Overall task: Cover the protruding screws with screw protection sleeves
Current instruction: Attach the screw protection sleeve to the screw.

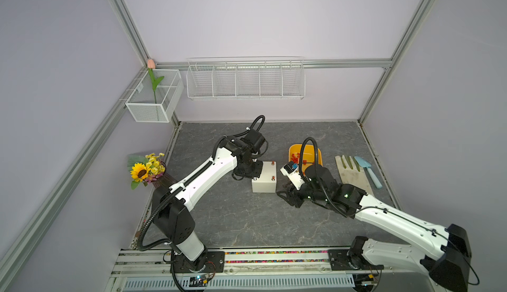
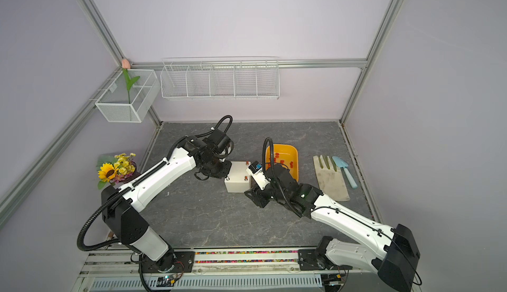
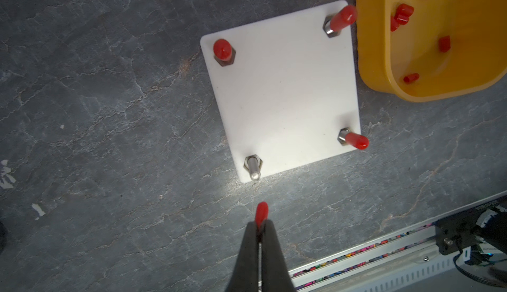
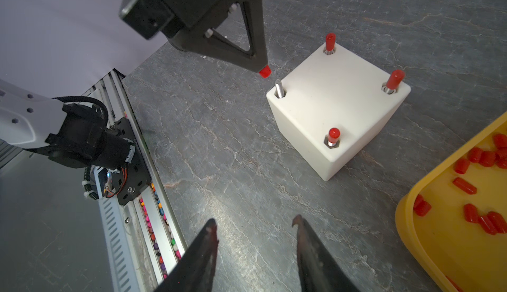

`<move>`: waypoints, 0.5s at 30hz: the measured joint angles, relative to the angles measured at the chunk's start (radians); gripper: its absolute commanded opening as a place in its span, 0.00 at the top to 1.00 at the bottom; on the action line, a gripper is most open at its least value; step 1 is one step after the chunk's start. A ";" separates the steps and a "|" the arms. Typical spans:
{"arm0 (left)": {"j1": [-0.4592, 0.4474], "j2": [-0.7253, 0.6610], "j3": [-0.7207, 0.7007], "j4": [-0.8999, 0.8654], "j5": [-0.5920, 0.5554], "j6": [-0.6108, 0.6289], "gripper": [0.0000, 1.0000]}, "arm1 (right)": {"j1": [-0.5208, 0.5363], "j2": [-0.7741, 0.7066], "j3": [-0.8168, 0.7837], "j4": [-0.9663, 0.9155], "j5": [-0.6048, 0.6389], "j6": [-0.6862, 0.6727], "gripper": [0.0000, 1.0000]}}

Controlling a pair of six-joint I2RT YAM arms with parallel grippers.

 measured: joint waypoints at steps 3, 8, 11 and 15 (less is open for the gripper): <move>0.003 0.001 0.000 0.000 0.000 0.005 0.98 | 0.000 0.000 -0.007 0.007 0.006 0.000 0.52; 0.006 0.002 0.001 -0.007 0.000 0.013 0.98 | 0.002 0.000 -0.013 0.013 0.007 0.001 0.52; 0.009 0.010 0.008 -0.012 0.000 0.016 0.98 | 0.006 0.000 -0.014 0.014 0.009 0.001 0.52; 0.011 0.024 0.009 -0.014 0.000 0.021 0.98 | 0.008 0.000 -0.014 0.020 0.014 0.001 0.52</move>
